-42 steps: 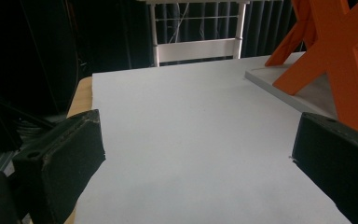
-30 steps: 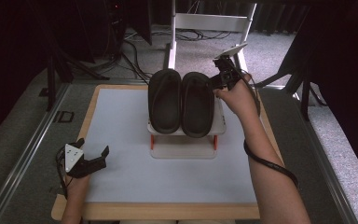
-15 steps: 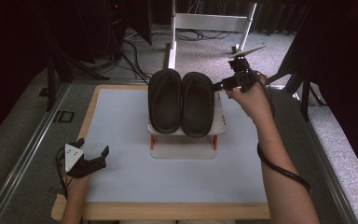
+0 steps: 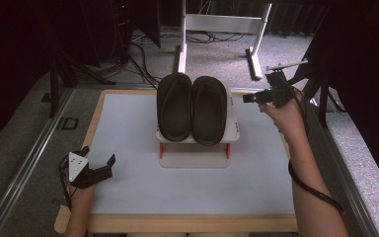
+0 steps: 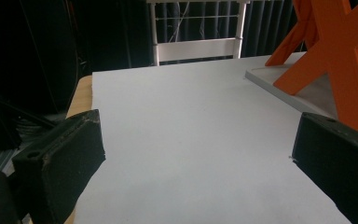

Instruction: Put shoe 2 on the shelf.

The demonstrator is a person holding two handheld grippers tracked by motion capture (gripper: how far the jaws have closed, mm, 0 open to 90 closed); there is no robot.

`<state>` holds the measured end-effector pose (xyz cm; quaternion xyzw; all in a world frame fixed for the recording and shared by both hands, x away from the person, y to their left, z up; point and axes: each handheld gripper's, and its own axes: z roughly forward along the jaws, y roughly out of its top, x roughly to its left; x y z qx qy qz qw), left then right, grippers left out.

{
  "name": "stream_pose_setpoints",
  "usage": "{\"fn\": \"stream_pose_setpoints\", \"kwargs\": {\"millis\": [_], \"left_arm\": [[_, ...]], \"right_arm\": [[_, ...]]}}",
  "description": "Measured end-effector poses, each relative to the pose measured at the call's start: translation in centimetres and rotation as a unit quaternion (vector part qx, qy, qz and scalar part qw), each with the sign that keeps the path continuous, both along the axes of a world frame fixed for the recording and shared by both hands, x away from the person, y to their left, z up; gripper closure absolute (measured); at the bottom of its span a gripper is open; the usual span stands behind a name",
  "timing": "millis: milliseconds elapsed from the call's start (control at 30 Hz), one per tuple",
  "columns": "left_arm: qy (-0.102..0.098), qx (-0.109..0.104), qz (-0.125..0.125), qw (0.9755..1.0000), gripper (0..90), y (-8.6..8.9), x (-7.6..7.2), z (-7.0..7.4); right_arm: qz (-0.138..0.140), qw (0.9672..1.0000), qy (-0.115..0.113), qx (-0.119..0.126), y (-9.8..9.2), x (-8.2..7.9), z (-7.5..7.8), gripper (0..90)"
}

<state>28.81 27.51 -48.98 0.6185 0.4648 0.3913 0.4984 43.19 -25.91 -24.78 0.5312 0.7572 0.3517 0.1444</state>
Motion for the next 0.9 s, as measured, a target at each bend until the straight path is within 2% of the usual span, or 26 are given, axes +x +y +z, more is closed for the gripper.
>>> {"fn": "stream_pose_setpoints", "kwargs": {"millis": [100,167,300,333,467,533,633,700,900], "left_arm": [[0.0,0.0,0.0,1.0,1.8,0.0,0.0,0.0],[0.0,0.0,-0.001,1.0,1.8,0.0,0.0,0.0],[0.0,0.0,-0.001,1.0,1.8,0.0,0.0,0.0],[0.0,0.0,0.0,1.0,1.8,0.0,0.0,0.0],[0.001,-0.001,0.0,1.0,1.8,0.0,0.0,0.0],[0.0,0.0,0.0,1.0,1.8,0.0,0.0,0.0],[0.0,-0.001,0.0,1.0,1.8,0.0,0.0,0.0],[0.0,-0.001,0.0,1.0,1.8,0.0,0.0,0.0],[0.0,-0.001,0.0,1.0,1.8,0.0,0.0,0.0]], "right_arm": [[-0.002,0.9999,-0.015,-0.001,-0.8,-0.2,-1.0,29.8],[-0.006,0.9993,-0.036,-0.008,-1.5,-0.4,-1.7,29.5],[-0.015,0.9993,-0.033,-0.006,-2.2,-0.5,-2.6,29.5],[-0.021,0.9994,-0.026,-0.001,-3.4,-0.5,-4.2,29.4],[-0.03,0.9991,-0.028,0.009,-4.5,-0.7,-6.1,24.7],[-0.03,0.9991,-0.03,0.01,-5.0,-0.9,-7.1,18.4],[-0.032,0.999,-0.027,0.014,-5.5,-1.0,-8.5,15.7],[-0.031,0.9988,-0.038,0.003,-5.7,-1.3,-9.6,13.3],[-0.05,0.998,-0.038,-0.009,-6.7,-1.7,-12.8,13.4]]}}
